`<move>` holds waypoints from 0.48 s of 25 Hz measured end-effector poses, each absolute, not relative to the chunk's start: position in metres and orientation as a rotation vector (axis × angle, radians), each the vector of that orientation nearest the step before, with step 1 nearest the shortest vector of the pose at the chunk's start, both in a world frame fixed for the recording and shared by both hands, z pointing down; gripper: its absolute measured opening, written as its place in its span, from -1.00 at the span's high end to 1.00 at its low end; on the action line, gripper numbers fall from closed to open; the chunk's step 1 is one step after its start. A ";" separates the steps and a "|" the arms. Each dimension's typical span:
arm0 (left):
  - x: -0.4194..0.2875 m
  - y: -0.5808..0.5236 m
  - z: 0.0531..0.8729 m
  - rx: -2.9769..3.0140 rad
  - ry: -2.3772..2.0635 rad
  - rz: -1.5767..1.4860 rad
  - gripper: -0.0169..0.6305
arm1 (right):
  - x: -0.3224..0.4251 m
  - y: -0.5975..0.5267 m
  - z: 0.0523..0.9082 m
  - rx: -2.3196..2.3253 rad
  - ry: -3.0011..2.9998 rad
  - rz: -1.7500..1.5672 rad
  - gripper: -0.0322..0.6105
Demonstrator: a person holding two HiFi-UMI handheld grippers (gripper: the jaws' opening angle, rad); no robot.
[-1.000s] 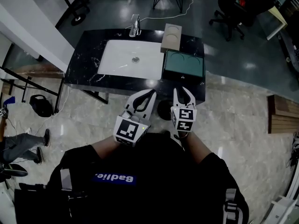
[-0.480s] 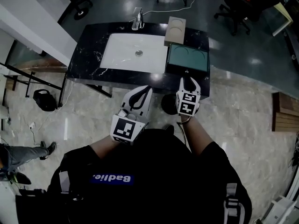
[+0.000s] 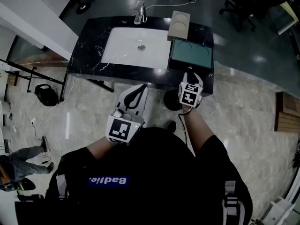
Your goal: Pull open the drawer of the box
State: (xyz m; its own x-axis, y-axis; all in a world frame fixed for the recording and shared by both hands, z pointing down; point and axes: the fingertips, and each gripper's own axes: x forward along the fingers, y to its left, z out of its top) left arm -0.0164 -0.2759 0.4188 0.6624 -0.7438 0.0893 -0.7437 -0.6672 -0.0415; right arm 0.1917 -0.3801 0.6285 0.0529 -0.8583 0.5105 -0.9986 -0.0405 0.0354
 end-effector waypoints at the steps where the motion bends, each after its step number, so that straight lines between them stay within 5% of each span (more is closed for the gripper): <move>1: -0.018 -0.276 0.418 -2.864 1.292 -0.147 0.97 | 0.193 -0.383 0.631 1.960 -1.855 0.512 0.61; 12: -0.040 -0.273 0.424 -2.838 1.384 -0.200 0.97 | 0.213 -0.410 0.675 1.961 -1.744 0.595 0.61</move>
